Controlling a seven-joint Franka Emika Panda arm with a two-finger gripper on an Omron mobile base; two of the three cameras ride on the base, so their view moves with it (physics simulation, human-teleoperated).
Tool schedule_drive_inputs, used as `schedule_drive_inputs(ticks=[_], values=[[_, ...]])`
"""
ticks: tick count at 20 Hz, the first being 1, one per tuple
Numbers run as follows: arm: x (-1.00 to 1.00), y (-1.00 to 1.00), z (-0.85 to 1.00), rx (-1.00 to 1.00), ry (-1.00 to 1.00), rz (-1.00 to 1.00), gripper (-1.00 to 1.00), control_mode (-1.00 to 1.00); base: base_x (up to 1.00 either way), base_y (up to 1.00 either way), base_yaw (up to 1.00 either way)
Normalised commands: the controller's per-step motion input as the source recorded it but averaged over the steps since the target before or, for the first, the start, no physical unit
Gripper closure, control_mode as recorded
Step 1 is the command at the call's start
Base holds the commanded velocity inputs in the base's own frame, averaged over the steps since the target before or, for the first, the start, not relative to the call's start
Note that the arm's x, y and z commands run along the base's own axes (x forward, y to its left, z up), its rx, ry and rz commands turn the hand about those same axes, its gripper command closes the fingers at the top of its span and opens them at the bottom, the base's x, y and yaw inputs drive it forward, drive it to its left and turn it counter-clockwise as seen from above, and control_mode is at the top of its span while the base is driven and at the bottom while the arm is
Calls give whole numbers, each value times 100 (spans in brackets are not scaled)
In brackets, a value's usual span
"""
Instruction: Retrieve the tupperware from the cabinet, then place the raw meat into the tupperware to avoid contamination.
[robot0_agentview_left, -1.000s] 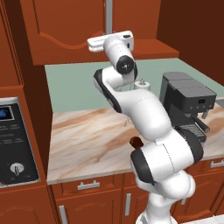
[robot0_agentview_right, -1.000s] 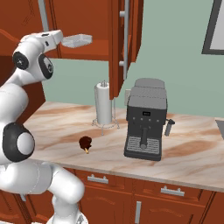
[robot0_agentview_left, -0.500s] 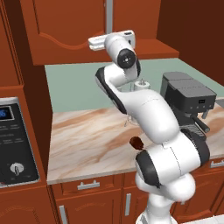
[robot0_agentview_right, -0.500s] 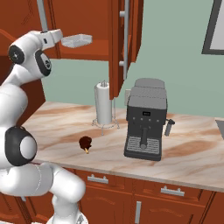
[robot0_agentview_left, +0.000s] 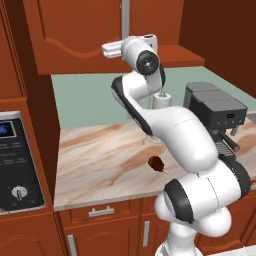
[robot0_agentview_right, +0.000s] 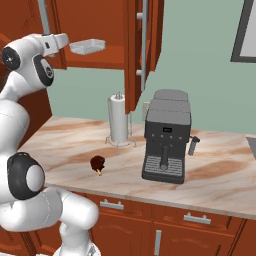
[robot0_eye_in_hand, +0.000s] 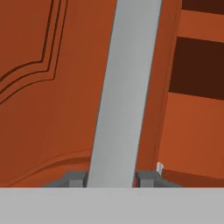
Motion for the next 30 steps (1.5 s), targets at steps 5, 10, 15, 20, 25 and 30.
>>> schedule_drive_inputs(ticks=[5, 10, 15, 20, 25, 30], values=[[-36, 11, 0, 0, 6, 0, 100, -100, 0, 0, 0], [-42, 18, 0, 0, 6, 0, 100, -100, 0, 0, 0], [-35, 21, 0, 0, 5, 0, 100, -100, 0, 0, 0], [-24, 23, 0, 0, 5, 0, 100, -100, 0, 0, 0], [-26, 24, 0, 0, 6, 0, 100, -100, 0, 0, 0], [-30, 27, 0, 0, 7, 0, 100, -100, 0, 0, 0]])
